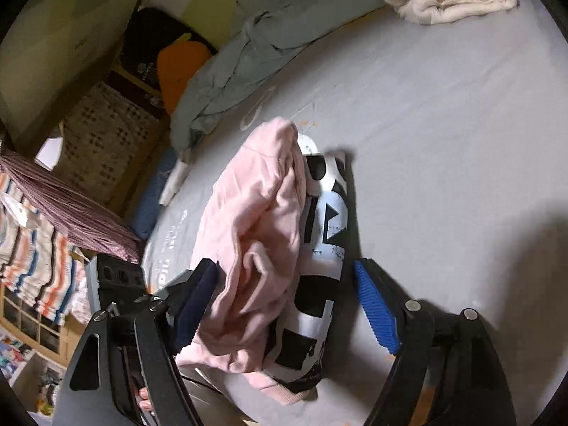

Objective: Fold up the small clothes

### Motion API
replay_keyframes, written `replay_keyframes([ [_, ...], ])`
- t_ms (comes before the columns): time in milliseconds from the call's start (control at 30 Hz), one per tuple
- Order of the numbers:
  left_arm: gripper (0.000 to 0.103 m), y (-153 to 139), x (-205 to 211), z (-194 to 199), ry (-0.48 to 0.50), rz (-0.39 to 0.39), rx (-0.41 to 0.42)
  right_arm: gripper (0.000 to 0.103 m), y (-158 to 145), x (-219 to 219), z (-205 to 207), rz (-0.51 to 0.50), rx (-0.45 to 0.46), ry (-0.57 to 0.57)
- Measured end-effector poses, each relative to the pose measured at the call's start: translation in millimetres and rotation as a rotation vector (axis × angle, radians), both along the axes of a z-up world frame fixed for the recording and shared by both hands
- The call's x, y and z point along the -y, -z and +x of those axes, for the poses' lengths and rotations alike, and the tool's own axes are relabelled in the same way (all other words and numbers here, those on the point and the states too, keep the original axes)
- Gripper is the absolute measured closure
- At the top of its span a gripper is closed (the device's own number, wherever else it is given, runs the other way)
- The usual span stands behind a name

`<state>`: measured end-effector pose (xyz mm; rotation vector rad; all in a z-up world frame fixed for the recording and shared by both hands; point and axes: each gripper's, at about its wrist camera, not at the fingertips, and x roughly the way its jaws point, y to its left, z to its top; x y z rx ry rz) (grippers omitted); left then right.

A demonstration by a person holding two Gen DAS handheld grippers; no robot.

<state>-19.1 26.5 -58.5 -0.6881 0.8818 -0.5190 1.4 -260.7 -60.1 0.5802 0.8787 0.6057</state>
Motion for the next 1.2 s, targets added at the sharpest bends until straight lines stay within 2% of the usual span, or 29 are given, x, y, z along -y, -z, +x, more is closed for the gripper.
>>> replay_keyframes([
  [67, 0.079, -5.0, 2.1, 0.2, -0.005, 0.007, 0.011, 0.061, 1.6, -6.8, 3.3, -0.025, -0.01, -0.021],
  [133, 0.081, -18.7, 7.2, 2.2, 0.01, 0.018, 0.036, 0.076, -4.6, -6.3, 2.8, -0.018, 0.009, -0.019],
  [233, 0.081, -49.6, 20.6, 14.4, 0.044, 0.047, 0.101, 0.078, -28.9, -2.5, 1.1, -0.035, 0.068, -0.011],
  [333, 0.081, -91.0, 44.5, 43.8, 0.102, 0.053, 0.182, 0.079, -71.8, 16.2, 8.4, -0.06, 0.151, 0.011],
  [533, 0.08, -171.7, 138.4, 127.1, 0.248, 0.104, 0.381, 0.078, -162.1, 95.0, 49.4, -0.109, 0.301, 0.18],
  [633, 0.08, -197.0, 187.7, 180.1, 0.312, 0.07, 0.426, 0.078, -186.1, 139.8, 74.3, -0.099, 0.34, 0.264],
  [700, 0.079, -204.4, 219.6, 213.1, 0.337, 0.08, 0.444, 0.078, -195.7, 172.3, 98.1, -0.07, 0.336, 0.315],
  [867, 0.079, -194.8, 269.0, 267.5, 0.322, 0.129, 0.424, 0.078, -187.6, 227.2, 167.6, 0.018, 0.235, 0.379],
  [967, 0.078, -173.0, 287.3, 300.2, 0.319, 0.164, 0.388, 0.078, -165.5, 244.5, 204.1, 0.016, 0.198, 0.388],
  [1033, 0.078, -148.3, 288.7, 313.9, 0.316, 0.174, 0.349, 0.078, -148.0, 249.4, 225.1, 0.017, 0.16, 0.397],
  [1133, 0.074, -115.6, 297.6, 328.3, 0.296, 0.219, 0.31, 0.076, -119.7, 253.3, 255.3, -0.069, 0.092, 0.41],
  [1200, 0.064, -107.5, 293.1, 328.5, 0.261, 0.203, 0.335, 0.073, -108.7, 251.5, 261.5, -0.132, 0.091, 0.415],
])
